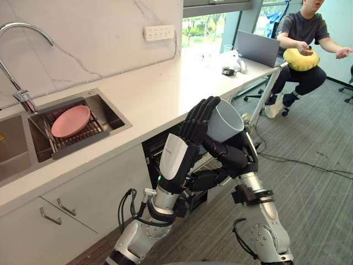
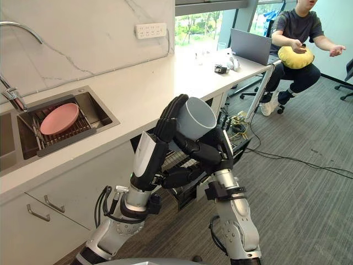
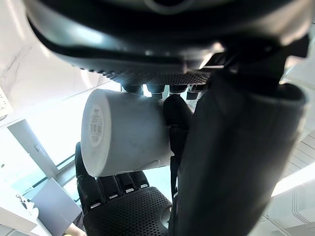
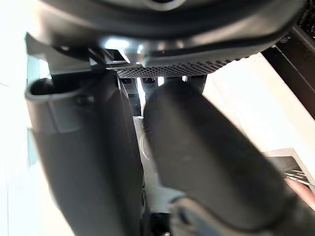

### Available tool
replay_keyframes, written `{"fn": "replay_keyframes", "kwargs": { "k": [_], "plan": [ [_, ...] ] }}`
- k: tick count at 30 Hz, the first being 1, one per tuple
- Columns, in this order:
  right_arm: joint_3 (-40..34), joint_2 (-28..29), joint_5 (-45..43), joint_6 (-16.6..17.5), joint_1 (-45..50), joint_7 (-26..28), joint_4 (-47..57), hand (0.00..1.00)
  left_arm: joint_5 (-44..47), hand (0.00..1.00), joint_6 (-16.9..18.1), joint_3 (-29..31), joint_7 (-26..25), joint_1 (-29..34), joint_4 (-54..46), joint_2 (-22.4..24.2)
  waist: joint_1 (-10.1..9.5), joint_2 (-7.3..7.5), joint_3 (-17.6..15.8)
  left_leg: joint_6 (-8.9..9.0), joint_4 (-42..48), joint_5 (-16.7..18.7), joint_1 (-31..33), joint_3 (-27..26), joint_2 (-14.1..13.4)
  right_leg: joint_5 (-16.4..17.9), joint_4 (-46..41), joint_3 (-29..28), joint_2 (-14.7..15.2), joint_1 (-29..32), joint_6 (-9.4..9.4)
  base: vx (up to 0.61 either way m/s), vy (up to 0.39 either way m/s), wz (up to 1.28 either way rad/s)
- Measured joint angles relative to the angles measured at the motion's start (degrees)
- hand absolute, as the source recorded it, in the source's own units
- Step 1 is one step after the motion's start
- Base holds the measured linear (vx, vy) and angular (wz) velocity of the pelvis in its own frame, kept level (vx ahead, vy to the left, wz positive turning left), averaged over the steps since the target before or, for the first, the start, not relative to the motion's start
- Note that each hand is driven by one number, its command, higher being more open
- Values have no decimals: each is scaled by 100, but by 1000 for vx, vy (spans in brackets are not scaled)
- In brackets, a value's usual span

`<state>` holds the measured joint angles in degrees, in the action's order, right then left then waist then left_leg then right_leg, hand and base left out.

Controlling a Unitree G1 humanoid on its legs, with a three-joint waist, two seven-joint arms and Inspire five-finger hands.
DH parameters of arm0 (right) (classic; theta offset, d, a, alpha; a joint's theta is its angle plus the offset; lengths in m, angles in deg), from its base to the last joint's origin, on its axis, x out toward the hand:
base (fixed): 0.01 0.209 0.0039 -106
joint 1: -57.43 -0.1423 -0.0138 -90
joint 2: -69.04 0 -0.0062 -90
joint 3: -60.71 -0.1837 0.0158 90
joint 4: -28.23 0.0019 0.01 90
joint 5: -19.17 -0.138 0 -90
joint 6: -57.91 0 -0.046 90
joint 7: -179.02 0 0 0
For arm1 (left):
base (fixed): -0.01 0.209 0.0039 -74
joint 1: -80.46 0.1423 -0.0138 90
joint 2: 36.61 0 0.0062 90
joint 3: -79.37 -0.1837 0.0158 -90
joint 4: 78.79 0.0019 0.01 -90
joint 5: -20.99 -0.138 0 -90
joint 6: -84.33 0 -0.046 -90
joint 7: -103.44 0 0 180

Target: Walk over to the sink, pick up the cup, carry it to the dishwasher, place the cup inside the dishwasher, then close the dishwasher door

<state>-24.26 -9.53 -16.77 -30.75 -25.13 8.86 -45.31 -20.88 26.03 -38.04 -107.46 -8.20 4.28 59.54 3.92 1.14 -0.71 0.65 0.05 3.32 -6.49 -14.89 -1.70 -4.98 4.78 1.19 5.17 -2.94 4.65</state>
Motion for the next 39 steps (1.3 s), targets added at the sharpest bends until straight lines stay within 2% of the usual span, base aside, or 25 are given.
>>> {"fn": "replay_keyframes", "kwargs": {
  "k": [4, 11, 16, 23, 26, 31, 33, 37, 39],
  "plan": [
    [-4, 5, -5, 1, 0, -1, 0, 0, 18, 100, -16, 63, -9, 1, 0, 5, -1, 4, -1, 0, -3, -2, -3, 2, 0, 0, 0, 3, 0, -11, 0, 0, 0, 0],
    [-186, 117, -294, 56, 6, 0, -1, 0, 278, 100, -138, 712, -294, 71, 0, 81, -1, 19, -10, 0, -4, -5, -17, 9, -1, 0, 0, 11, 0, -30, 0, -5, -4, 0],
    [-615, 247, -338, 260, 39, -3, -1, 0, 535, 100, -251, 1155, -408, 313, 0, 229, -6, 33, -19, 0, -11, -5, -17, 14, 3, 4, 0, 17, 5, -30, 6, -7, -6, 0],
    [-1354, 254, -207, 316, 459, -39, -3, 0, 1270, 100, -300, 1985, -407, 909, 0, 401, -18, 39, -26, 0, -20, -5, -17, 29, 4, 12, 0, 32, 8, -35, 14, -5, -4, 0],
    [-1647, 244, -12, 302, 552, -112, -62, 0, 1763, 100, -306, 2140, -32, 1210, 34, 436, -36, 63, -42, -5, -19, -8, -17, 78, 15, 24, 0, 82, 28, -65, 20, -22, -18, 9],
    [-1923, 146, 324, 127, 616, -128, -318, 0, 2384, 100, -253, 2117, 1094, 1559, 304, 450, -153, 78, -51, -29, -32, -24, -19, 200, 56, 48, -1, 209, 83, -125, 49, -20, -14, 13],
    [-1941, -9, 467, -31, 555, -129, -727, 0, 2583, 100, -243, 2090, 1566, 1719, 446, 427, -159, 126, -90, -45, -45, -36, -12, 315, 88, 70, -2, 319, 115, -168, 66, -31, -19, 24],
    [-1976, -154, 828, -271, 479, -128, -1265, 0, 3144, 100, -243, 2135, 2163, 1999, 538, 401, -230, 185, -145, -65, -66, -56, 11, 473, 129, 158, -85, 489, 164, -184, 96, -21, -20, 23],
    [-2001, -222, 944, -337, 471, -128, -1396, 0, 3301, 100, -254, 2141, 2292, 2051, 541, 378, -298, 186, -147, -72, -67, -59, 18, 539, 150, 179, -99, 547, 187, -203, 111, 8, -4, 23]
  ]
}}
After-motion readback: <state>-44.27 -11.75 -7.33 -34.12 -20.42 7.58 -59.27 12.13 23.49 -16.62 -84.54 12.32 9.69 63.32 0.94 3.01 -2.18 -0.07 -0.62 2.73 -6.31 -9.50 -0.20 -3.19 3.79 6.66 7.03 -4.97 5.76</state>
